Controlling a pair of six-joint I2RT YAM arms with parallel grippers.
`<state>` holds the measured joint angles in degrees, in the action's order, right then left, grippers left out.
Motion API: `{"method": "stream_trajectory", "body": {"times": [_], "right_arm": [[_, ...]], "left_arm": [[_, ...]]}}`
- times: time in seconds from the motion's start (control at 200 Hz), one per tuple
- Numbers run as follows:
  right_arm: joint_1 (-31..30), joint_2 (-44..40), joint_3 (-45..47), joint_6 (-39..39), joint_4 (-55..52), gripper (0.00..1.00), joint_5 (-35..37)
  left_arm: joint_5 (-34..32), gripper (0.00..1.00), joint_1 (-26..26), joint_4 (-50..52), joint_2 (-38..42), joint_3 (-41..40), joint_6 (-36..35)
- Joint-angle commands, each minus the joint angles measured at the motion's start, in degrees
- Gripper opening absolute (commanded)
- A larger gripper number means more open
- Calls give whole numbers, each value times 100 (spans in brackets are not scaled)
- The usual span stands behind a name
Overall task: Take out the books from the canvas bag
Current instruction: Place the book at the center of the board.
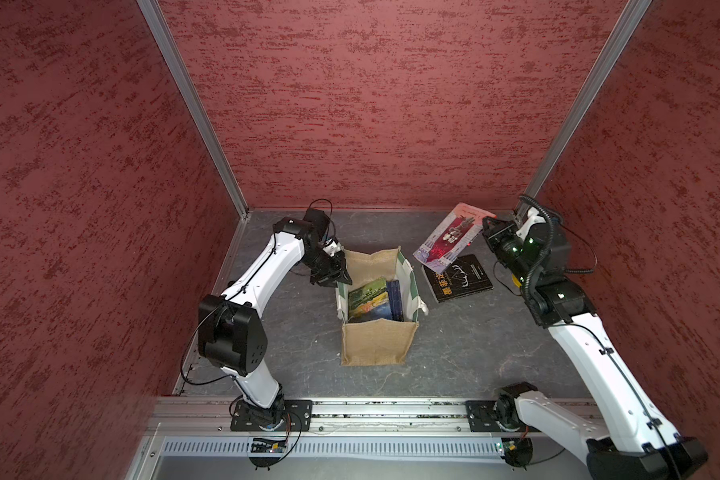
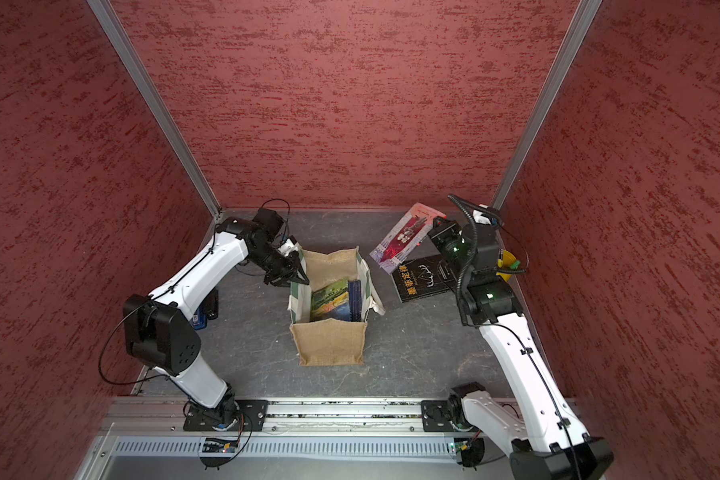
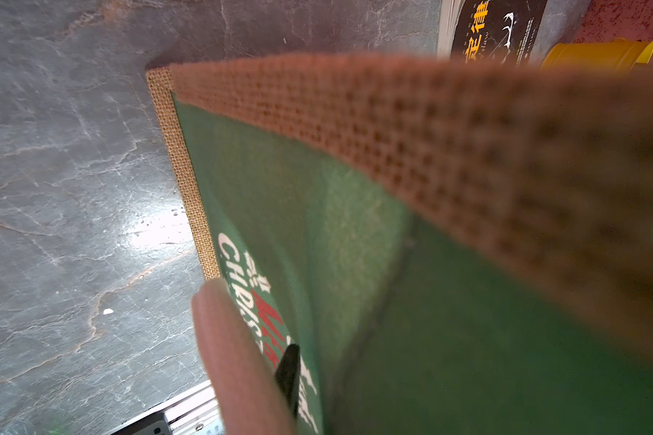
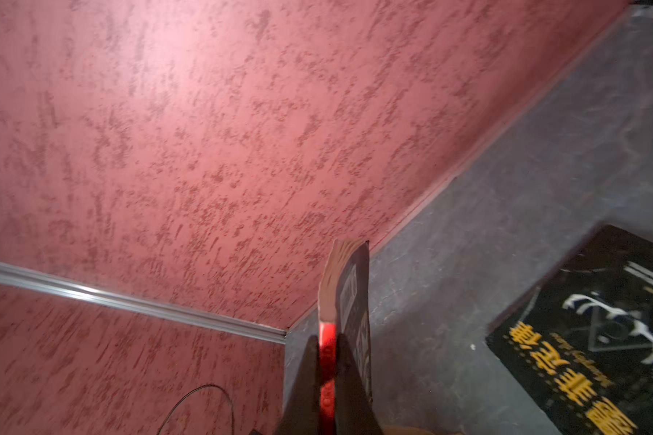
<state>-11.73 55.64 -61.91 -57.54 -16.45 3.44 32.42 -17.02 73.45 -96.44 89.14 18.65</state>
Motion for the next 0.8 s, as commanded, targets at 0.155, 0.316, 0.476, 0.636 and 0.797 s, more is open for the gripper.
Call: {"method": "stream_trajectory", "body": {"times": [0.155, 0.316, 0.476, 0.636, 0.797], "right_arm": [[568, -1246, 1245, -445, -671, 0, 412], [672, -1669, 2092, -593, -977, 0, 414], [817, -1975, 2894, -816, -1179, 0, 546], [914, -2085, 3755, -1189, -1185, 0, 471], [983, -2163, 4274, -1512, -1432, 0, 571]], "left_arm": [[-47, 24, 36, -6, 21, -11, -24], [-33, 24, 23, 0, 12, -20, -30], [-8, 24, 14, -15, 26, -64, -29], [-20, 24, -4, -15, 41, -69, -29], [-43, 24, 5, -2, 71, -81, -34]]}}
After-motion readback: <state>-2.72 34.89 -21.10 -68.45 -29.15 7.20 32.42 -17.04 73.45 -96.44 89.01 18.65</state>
